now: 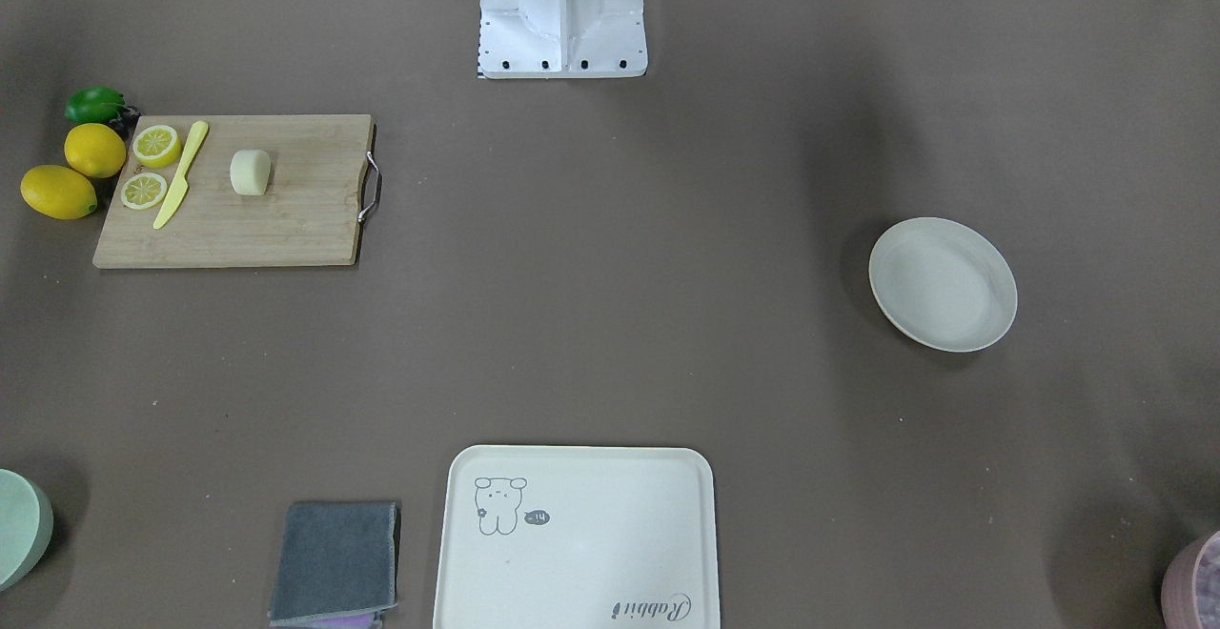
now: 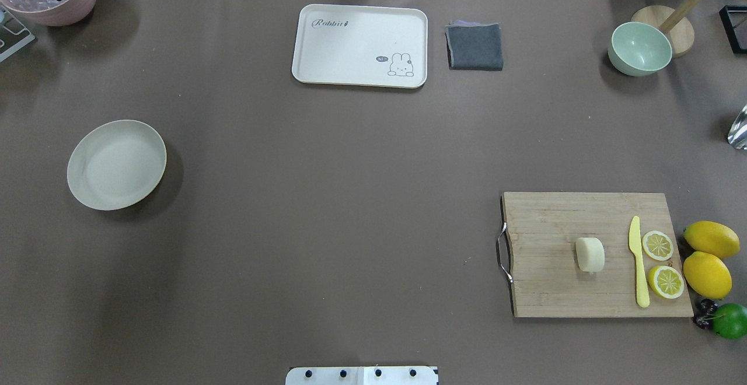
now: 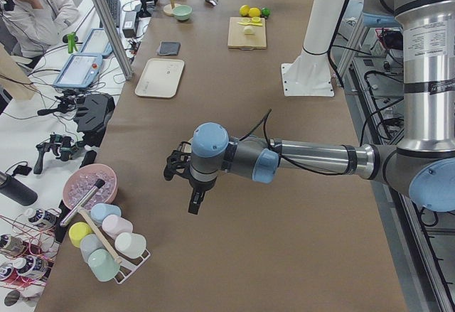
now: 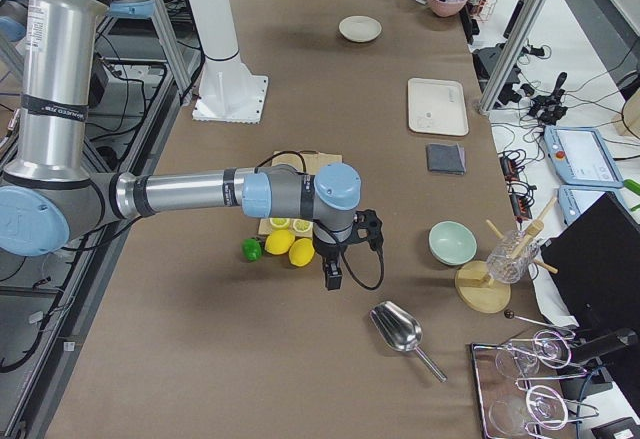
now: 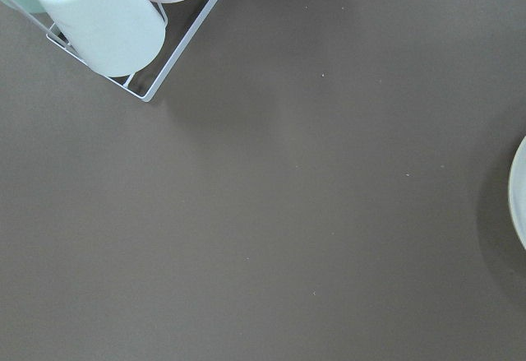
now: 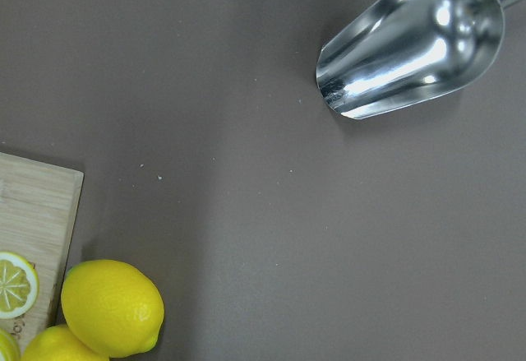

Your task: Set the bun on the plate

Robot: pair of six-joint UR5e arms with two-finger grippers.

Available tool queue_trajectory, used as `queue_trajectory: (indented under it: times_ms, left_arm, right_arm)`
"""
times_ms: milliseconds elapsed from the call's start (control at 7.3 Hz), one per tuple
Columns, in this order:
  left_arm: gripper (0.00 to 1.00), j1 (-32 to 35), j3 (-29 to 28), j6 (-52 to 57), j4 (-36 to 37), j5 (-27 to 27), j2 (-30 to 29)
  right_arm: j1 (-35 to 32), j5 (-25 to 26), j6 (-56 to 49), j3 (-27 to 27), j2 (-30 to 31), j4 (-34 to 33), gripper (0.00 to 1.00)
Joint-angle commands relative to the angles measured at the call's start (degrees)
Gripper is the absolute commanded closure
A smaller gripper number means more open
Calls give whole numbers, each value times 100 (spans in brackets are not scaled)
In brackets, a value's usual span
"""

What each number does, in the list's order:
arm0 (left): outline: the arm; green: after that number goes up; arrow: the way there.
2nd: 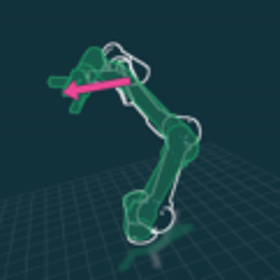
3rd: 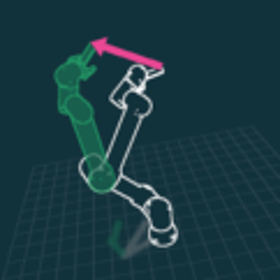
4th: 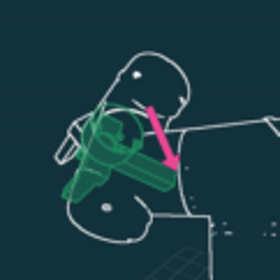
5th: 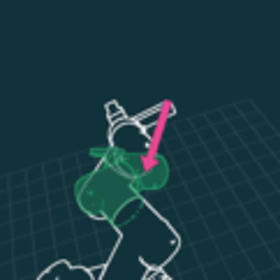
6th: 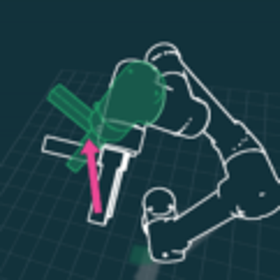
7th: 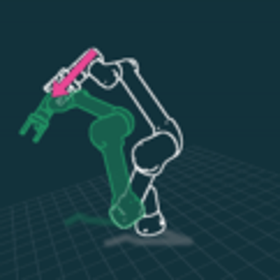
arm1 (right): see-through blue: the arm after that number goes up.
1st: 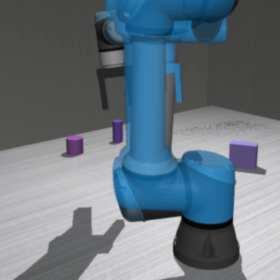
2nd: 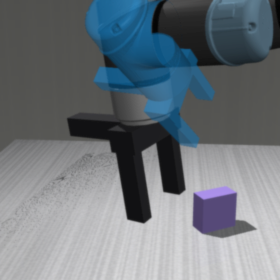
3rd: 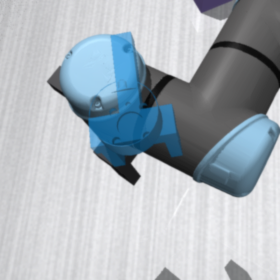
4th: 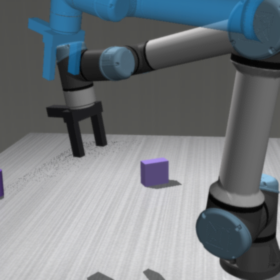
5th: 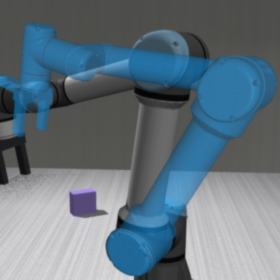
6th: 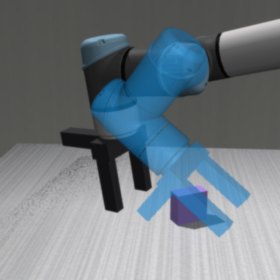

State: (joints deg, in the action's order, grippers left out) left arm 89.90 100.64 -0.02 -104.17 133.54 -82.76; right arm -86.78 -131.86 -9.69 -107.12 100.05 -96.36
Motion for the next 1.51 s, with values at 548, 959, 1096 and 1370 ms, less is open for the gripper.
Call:
queue_trajectory:
  times_ms: [548, 959, 1096, 1370]
  left_arm:
    - [1, 1, -439, -94, -1255, 14, -583]
    - [1, -104, -475, -68, -1299, 32, -583]
    - [1, -383, -562, -216, -1316, 15, -601]
    - [1, -1172, -1044, -900, -1325, -3, -1047]
  right_arm:
    - [-427, -24, 151, -195, -522, 3, 0]
    - [-419, -226, 213, -142, -521, 205, 0]
    - [-366, -243, 291, -134, -521, 197, 0]
    - [237, -253, 1385, -186, -600, 214, 0]
